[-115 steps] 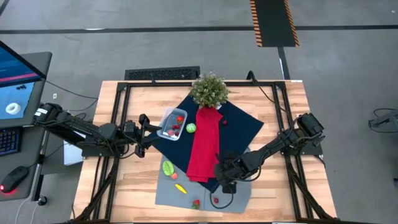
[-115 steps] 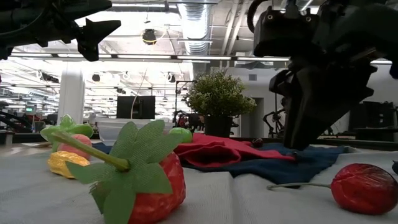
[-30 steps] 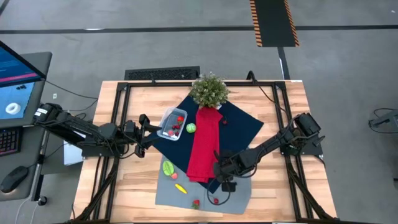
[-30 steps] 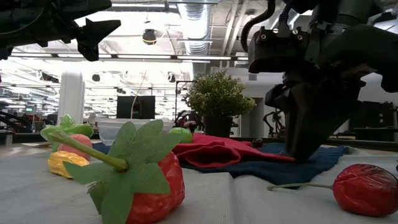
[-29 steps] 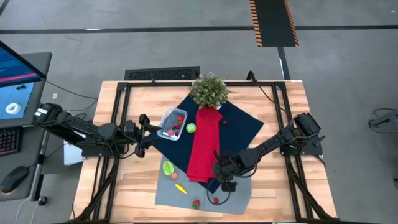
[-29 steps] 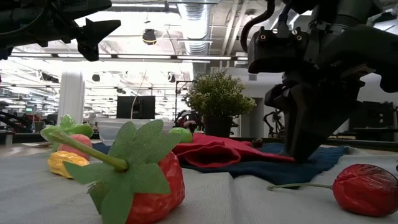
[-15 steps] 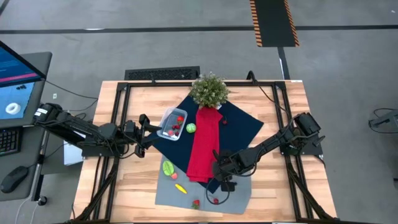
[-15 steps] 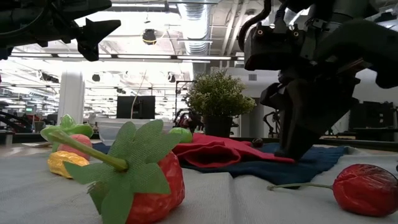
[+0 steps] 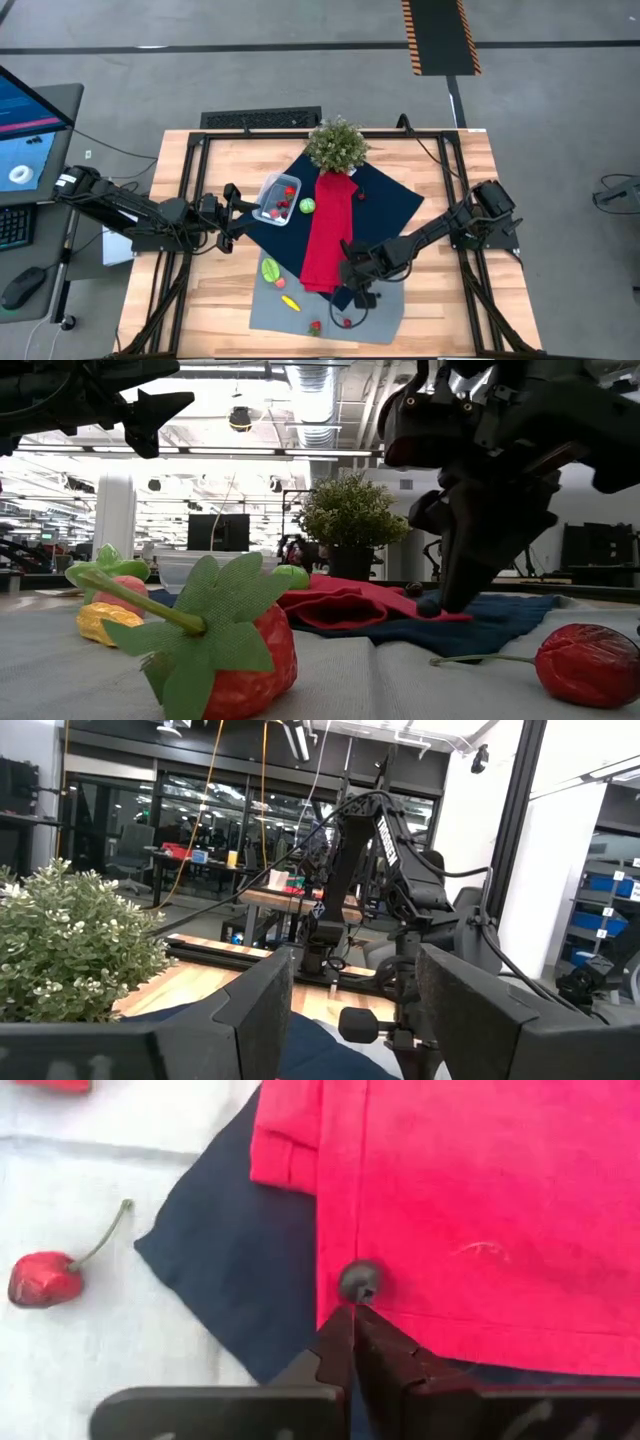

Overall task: Pick and placing Produce into tupperware
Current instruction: Put the left blueberry into the transparent bin

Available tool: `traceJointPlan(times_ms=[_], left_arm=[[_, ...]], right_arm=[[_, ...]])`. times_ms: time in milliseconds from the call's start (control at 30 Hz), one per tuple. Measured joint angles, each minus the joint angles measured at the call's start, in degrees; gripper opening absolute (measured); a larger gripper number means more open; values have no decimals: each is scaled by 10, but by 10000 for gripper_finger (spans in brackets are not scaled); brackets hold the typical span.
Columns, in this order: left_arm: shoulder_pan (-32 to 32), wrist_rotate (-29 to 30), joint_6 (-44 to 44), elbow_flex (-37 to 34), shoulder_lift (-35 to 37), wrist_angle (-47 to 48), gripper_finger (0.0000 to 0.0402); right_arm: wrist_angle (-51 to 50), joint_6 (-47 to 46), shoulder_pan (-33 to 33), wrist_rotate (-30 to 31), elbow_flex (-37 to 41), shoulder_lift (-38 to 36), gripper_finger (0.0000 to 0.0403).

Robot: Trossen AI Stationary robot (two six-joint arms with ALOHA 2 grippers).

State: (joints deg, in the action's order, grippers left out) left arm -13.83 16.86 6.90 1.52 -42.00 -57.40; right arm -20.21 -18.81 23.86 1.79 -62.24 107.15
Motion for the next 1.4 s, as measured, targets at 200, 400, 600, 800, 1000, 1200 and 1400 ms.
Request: traceJointPlan(times_ms=[200,400,600,800,1000,1200,1400], left_arm=[[0,0,0,0,0,0,203],[0,0,0,0,0,0,203],[0,0,0,0,0,0,203],[0,0,0,0,0,0,203],[0,0,0,0,0,0,203],[0,0,0,0,0,0,203],[0,0,0,0,0,-1,203]], right_arm=[[1,4,-6,0,0,0,46],[7,6,-16,0,0,0,107],[31,7,-15,-1,0,0,168],[27,0,-16,2,0,0,190],[30,-5,-15,2,0,0,185],[45,-7,-14,-6,-1,20,176],[48,-3,-18,-16,-4,35,162]])
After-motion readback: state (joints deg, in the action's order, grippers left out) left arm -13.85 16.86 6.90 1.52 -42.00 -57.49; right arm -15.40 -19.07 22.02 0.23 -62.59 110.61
